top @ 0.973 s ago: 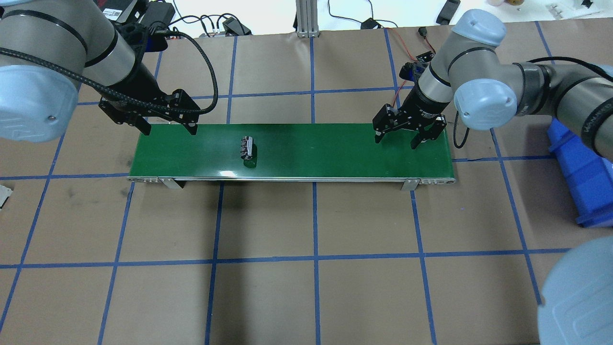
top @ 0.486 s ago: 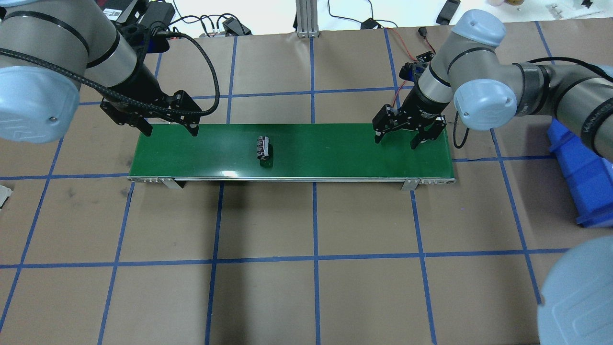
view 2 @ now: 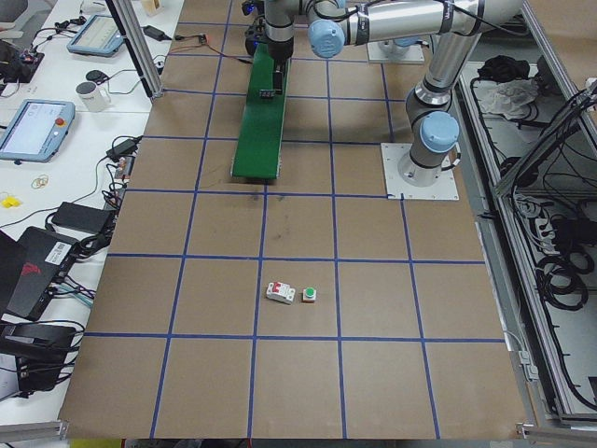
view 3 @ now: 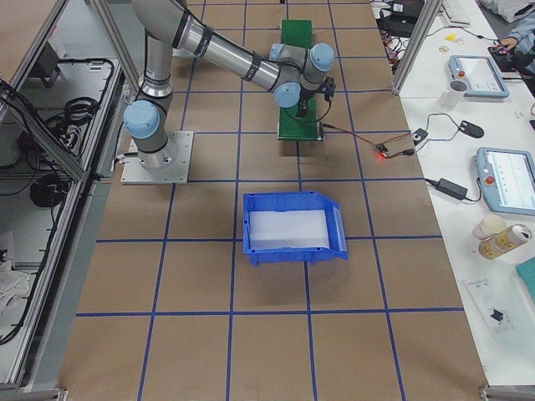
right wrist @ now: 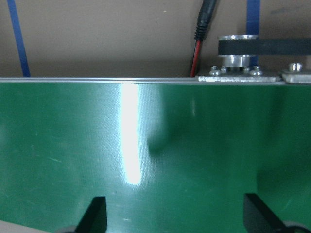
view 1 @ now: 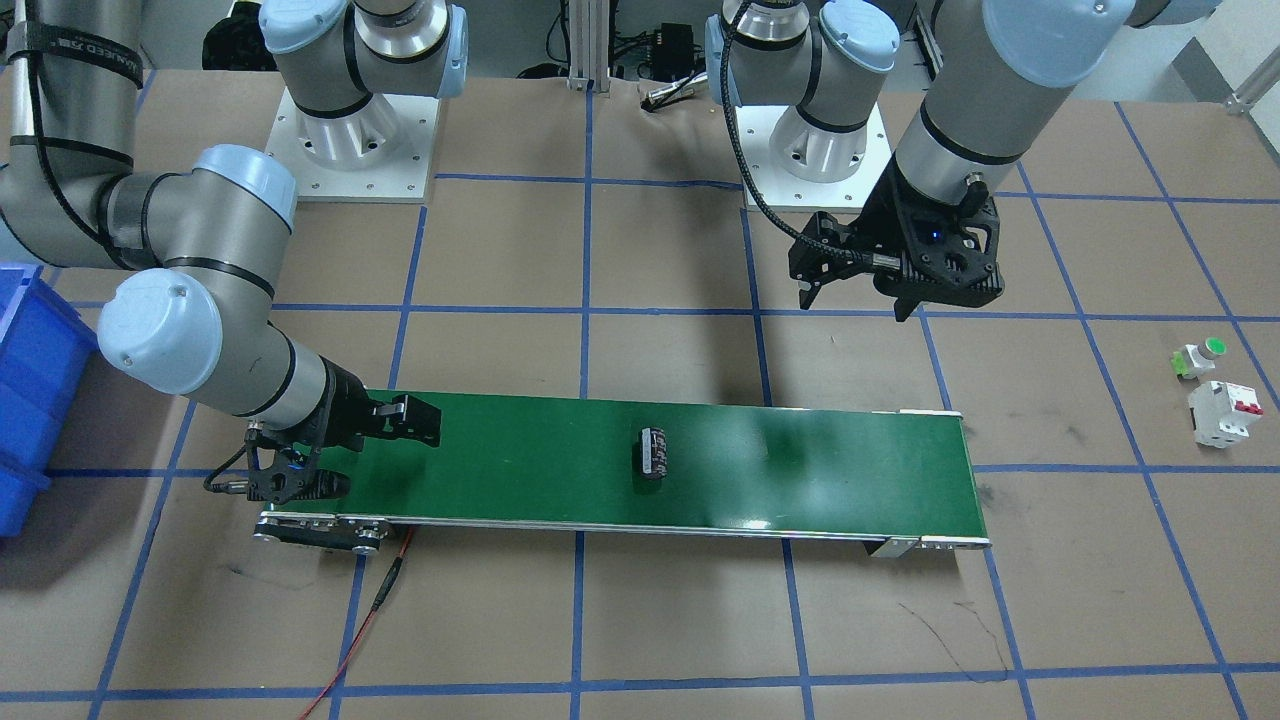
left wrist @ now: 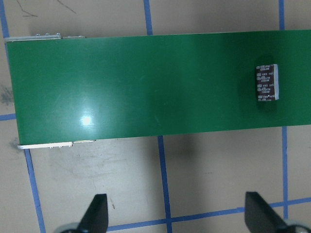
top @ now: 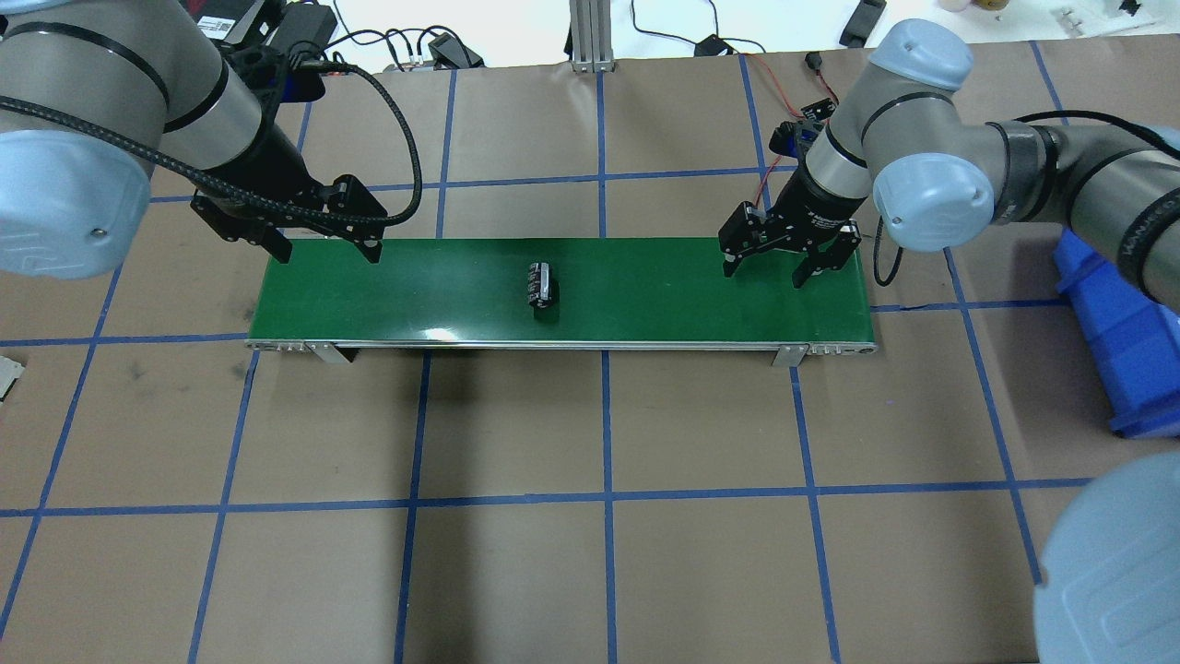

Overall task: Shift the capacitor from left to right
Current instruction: 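Hold the left gripper above the belt while the right gripper waits downstream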

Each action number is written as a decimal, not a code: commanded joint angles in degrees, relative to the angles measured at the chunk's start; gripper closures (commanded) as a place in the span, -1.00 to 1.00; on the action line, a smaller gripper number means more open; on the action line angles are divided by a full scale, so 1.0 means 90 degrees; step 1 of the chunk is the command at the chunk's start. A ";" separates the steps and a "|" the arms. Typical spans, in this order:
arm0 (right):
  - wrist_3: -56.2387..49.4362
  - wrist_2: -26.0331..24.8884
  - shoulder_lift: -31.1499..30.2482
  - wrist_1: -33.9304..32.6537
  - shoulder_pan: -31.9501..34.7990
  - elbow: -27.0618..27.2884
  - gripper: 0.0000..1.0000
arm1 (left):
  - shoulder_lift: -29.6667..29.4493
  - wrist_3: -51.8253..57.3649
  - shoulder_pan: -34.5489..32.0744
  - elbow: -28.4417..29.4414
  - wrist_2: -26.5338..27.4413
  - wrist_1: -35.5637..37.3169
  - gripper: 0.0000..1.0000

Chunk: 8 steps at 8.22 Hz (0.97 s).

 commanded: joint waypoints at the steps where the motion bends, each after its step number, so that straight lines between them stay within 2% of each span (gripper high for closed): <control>1: 0.0018 -0.0128 0.0001 -0.0018 0.0002 0.0001 -1.00 | -0.0006 0.0000 0.0000 -0.0010 -0.0003 0.0009 -1.00; 8: 0.0018 -0.0128 0.0059 -0.0018 0.0002 0.0001 -1.00 | -0.0006 0.0030 0.0000 -0.0010 0.0007 0.0019 -1.00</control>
